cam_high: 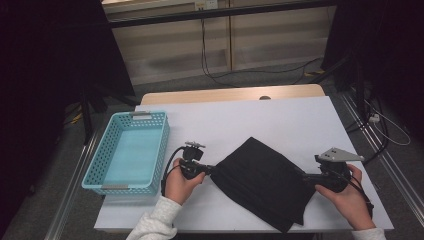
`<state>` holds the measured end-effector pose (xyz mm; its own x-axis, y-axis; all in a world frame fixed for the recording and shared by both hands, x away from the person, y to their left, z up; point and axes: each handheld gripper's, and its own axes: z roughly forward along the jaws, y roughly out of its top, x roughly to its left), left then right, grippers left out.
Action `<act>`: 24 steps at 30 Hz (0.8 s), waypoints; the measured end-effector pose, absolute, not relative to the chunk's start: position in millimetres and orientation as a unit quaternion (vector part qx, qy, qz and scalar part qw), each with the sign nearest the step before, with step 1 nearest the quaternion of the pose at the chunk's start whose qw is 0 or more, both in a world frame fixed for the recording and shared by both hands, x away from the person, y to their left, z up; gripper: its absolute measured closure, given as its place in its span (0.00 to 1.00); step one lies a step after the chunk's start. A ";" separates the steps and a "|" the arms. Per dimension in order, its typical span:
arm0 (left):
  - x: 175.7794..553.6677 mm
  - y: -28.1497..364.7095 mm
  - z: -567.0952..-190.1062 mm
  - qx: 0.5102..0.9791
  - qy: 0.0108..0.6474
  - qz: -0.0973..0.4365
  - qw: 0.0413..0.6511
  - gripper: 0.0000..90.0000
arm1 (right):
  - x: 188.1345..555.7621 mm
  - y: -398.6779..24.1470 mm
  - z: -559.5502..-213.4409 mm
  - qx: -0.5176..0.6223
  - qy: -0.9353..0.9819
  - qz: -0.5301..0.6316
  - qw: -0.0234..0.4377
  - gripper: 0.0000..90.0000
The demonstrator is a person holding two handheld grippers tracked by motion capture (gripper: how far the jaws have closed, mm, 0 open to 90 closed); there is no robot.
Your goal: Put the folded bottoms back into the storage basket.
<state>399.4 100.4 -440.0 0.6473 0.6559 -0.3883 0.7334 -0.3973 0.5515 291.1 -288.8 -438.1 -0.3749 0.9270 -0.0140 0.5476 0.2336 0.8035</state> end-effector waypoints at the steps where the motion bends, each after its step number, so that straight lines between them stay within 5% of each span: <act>1: 404.0 100.6 -439.3 0.834 0.418 -0.052 0.357 0.96 | 291.1 -288.3 -438.3 0.496 0.743 0.370 0.256 0.21; 24: 470.4 113.9 -437.1 0.837 0.438 -0.012 0.329 0.95 | 287.0 -241.2 -449.4 0.479 0.751 0.389 0.234 0.18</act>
